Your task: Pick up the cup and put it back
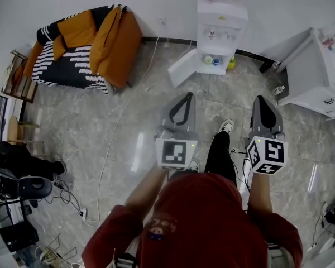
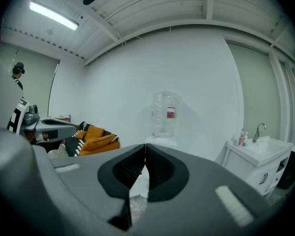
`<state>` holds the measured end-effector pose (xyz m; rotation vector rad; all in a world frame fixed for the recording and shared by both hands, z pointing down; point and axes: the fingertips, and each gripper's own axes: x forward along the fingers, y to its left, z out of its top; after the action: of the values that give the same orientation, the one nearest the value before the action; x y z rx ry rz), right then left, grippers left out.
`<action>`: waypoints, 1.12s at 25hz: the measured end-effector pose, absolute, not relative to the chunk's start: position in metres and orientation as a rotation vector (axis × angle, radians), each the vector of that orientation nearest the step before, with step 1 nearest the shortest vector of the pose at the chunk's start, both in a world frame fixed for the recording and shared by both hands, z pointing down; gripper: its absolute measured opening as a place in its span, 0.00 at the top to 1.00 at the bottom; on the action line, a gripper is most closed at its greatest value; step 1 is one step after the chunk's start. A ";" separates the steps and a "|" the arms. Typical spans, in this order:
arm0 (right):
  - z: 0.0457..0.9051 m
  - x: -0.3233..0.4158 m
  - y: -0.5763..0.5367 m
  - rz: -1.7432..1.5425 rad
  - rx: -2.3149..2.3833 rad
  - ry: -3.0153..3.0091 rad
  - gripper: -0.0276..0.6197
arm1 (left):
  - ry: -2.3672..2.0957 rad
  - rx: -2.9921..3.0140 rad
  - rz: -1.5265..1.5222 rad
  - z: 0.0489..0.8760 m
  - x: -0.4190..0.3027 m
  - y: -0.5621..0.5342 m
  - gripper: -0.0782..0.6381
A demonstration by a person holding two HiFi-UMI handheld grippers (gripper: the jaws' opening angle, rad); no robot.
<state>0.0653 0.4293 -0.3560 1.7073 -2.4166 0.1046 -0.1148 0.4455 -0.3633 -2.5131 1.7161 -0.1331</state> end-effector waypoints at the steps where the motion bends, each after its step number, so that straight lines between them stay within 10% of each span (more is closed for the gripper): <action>1: -0.356 0.067 0.422 0.102 1.708 -2.423 0.95 | 1.717 -2.517 -0.129 -0.362 -0.112 0.439 0.89; 28: -0.332 0.186 0.105 0.280 1.574 -2.528 0.95 | 1.872 -2.447 -0.193 -0.366 0.024 0.144 0.89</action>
<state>0.1859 0.1051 -0.3316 1.5741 -2.5283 0.2800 0.0244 0.1440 -0.3656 -2.4473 1.8719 -0.1933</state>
